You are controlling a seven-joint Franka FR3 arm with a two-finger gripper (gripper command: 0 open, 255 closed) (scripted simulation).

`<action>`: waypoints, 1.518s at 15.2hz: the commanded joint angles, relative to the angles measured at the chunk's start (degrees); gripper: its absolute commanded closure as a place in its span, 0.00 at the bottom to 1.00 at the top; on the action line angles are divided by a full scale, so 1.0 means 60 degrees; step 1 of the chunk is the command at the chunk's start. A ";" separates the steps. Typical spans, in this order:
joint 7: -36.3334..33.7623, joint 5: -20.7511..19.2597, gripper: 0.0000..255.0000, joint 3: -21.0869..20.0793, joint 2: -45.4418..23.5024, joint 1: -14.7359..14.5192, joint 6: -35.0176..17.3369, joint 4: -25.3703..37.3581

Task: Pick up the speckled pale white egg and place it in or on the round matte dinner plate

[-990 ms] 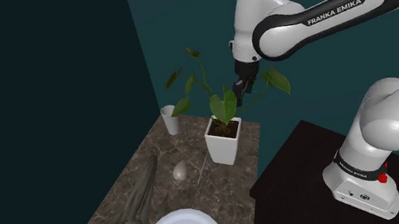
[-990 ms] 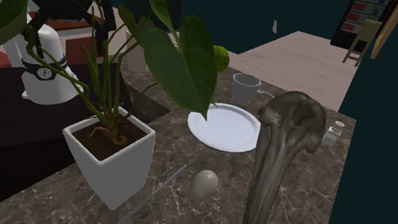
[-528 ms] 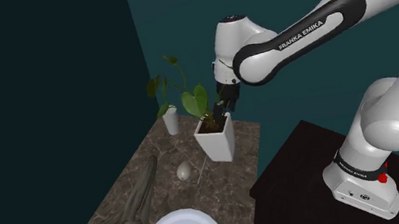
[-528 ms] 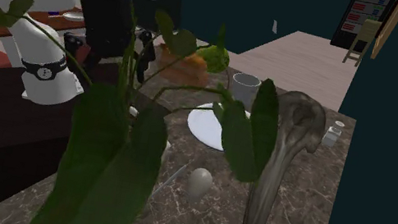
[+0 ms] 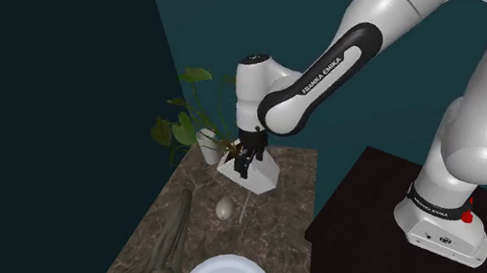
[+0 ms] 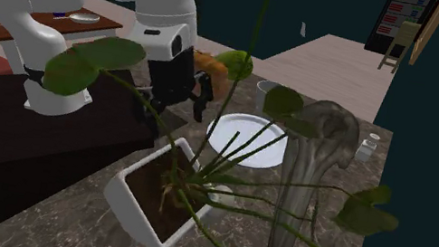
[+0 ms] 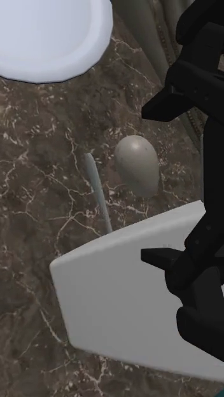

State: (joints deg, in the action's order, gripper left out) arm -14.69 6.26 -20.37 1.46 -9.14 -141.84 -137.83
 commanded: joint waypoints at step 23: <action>-0.2009 -0.1632 0.00 0.0280 -0.5357 -0.1623 -0.2274 0.3415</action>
State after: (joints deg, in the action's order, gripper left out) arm -26.75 -3.50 -18.72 -30.57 -18.86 -155.43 -117.42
